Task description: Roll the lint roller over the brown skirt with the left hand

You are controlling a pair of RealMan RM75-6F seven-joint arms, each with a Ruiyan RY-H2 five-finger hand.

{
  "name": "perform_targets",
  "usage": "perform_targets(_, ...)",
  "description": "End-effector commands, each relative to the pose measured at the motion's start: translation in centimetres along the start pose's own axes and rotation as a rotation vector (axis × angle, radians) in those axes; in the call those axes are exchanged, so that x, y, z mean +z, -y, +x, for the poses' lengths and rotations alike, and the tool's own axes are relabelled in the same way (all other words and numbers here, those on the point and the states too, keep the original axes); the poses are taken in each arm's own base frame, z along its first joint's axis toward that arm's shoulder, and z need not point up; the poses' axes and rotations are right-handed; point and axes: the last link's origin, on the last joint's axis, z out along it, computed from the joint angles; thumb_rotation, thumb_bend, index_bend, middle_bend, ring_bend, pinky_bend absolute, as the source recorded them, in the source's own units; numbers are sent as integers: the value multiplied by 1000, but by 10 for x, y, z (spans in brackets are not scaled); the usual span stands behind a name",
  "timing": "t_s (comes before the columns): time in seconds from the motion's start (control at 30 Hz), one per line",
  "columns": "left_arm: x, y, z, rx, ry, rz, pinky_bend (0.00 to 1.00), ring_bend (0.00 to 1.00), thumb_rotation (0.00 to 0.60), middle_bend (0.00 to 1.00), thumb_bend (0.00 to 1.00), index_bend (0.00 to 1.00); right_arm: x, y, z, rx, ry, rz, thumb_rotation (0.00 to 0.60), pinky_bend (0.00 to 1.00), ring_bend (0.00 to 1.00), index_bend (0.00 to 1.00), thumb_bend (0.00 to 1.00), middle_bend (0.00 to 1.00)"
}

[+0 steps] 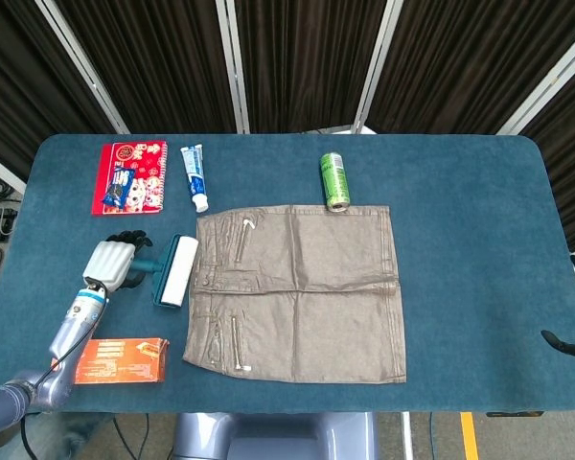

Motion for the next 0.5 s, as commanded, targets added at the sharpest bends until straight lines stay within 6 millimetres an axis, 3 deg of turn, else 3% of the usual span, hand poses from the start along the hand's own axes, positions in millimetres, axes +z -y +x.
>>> perform_targets(0.03,1,1,-3,3,11,8,256,179,600,185,351,293,0,-1,0,0,3,-3,600,0,0,0,0,0)
perform_targets(0.5,4,5,-13,0,32,26,301,213,600,211,371,310,2,-2,-2,3,15,-10,600,0,0,0,0,0)
